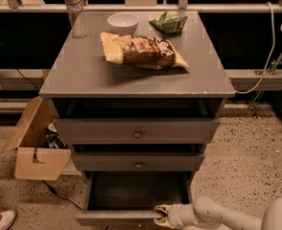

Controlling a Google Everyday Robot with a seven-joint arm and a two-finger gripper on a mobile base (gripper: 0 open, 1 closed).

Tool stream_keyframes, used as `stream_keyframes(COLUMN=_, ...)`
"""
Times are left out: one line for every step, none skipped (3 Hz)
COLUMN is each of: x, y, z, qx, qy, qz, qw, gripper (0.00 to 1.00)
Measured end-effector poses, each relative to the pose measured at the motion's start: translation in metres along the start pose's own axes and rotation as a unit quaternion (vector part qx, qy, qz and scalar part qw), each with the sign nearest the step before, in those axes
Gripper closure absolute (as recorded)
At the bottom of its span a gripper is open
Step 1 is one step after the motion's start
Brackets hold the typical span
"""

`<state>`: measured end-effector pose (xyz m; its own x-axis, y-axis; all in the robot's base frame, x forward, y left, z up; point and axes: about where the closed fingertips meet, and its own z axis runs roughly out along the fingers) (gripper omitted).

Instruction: Open bottom drawer

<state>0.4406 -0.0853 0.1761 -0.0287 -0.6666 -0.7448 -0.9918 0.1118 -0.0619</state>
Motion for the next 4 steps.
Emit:
stream_keyframes(x=-0.0004, y=0.0, z=-0.0003, qx=0.0, qy=0.0, qz=0.0, qw=1.0, gripper=0.73)
stream_keyframes(x=-0.0004, y=0.0, z=-0.0003, qx=0.0, qy=0.0, qz=0.0, qw=1.0, gripper=0.5)
stream_keyframes(x=-0.0004, y=0.0, z=-0.0003, qx=0.0, qy=0.0, qz=0.0, qw=1.0, gripper=0.27)
stream_keyframes(x=-0.0005, y=0.0001, z=-0.0002, qx=0.0, qy=0.0, qz=0.0, qw=1.0, gripper=0.0)
